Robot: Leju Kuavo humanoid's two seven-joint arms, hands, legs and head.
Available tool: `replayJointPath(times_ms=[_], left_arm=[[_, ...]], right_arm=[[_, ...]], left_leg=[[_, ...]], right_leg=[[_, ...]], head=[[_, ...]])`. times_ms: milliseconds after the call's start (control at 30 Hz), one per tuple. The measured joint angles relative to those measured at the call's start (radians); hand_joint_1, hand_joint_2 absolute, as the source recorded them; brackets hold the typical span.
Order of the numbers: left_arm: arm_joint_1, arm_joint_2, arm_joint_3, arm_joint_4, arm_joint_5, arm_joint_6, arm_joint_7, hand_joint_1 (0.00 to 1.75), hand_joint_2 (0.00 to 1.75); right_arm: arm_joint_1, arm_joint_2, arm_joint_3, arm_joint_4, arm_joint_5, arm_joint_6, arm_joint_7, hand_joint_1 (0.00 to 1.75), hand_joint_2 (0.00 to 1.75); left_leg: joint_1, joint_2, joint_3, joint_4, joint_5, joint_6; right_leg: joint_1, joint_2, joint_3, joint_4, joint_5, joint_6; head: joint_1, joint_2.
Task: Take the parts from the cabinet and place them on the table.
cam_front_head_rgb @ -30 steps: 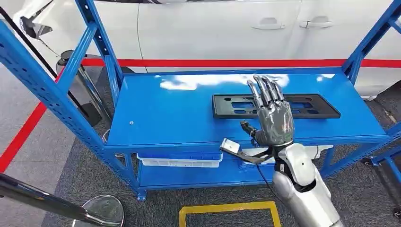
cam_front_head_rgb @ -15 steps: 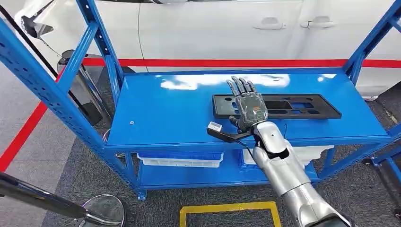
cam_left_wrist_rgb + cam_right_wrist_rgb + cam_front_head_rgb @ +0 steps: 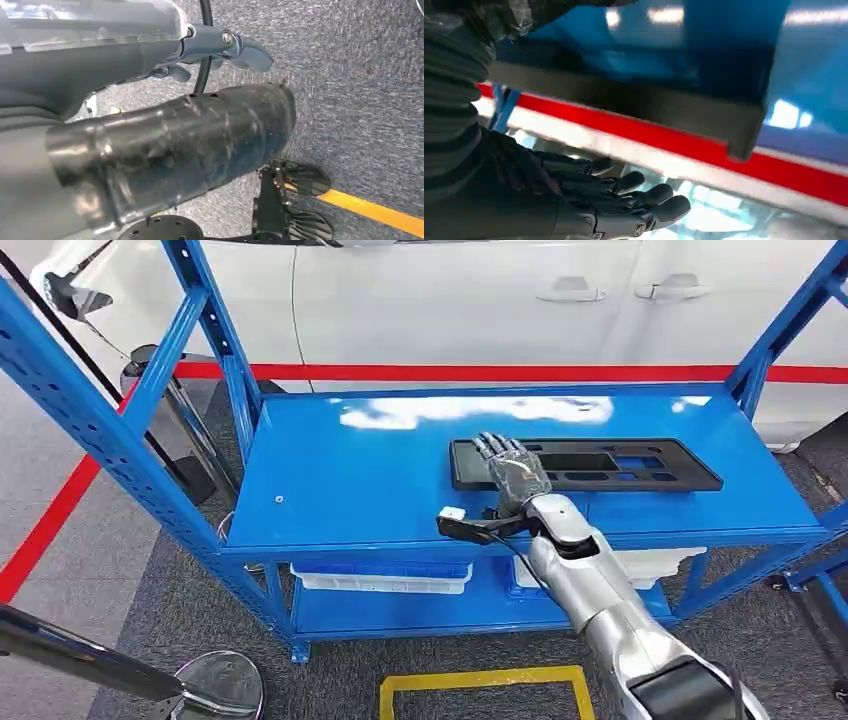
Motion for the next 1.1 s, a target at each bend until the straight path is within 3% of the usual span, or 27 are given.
replayJointPath(times_ms=[300,400,700,800,1000,1100], left_arm=[[0.001,0.001,-0.019,0.000,0.011,0.000,0.000,0.00,0.00],[0.002,0.001,-0.020,0.000,0.021,0.000,-0.002,0.00,0.00],[0.023,0.001,-0.037,0.000,0.053,0.020,-0.016,0.00,0.00],[0.029,0.000,-0.050,0.000,0.062,0.020,-0.017,0.00,0.00],[0.031,-0.001,-0.072,0.000,0.071,0.017,-0.011,0.00,0.00],[0.027,-0.001,-0.079,0.000,0.077,0.015,0.000,0.00,0.00]], right_arm=[[-0.013,0.000,0.000,0.025,-0.028,0.032,-0.016,0.00,1.75],[-0.015,0.000,0.000,0.032,-0.002,0.013,0.004,0.00,1.75],[-0.021,0.030,0.015,0.090,0.198,-0.286,0.182,0.00,1.75],[-0.031,0.042,0.014,0.137,0.243,-0.334,0.218,0.00,1.75],[-0.053,0.058,0.014,0.229,0.292,-0.338,0.261,0.00,1.75],[-0.067,0.068,0.014,0.267,0.309,-0.282,0.272,0.00,1.75]], left_leg=[[0.000,0.000,0.000,0.000,0.000,0.000],[0.000,0.000,0.000,0.000,0.000,0.000],[0.000,0.000,0.000,0.000,0.000,0.000],[0.000,0.000,0.000,0.000,0.000,0.000],[0.000,0.000,0.000,0.000,0.000,0.000],[0.000,0.000,0.000,0.000,0.000,0.000]], right_leg=[[0.000,0.000,0.000,0.000,0.000,0.000],[0.000,0.000,0.000,0.000,0.000,0.000],[0.000,0.000,-0.001,0.000,0.000,0.000],[0.000,0.000,-0.001,0.000,0.000,0.000],[0.000,0.000,-0.001,0.000,0.000,0.000],[0.000,0.001,-0.001,0.000,0.000,0.000]], head=[[0.000,0.000],[0.000,0.000],[0.000,0.000],[0.000,0.000],[0.000,0.000],[0.000,0.000]])
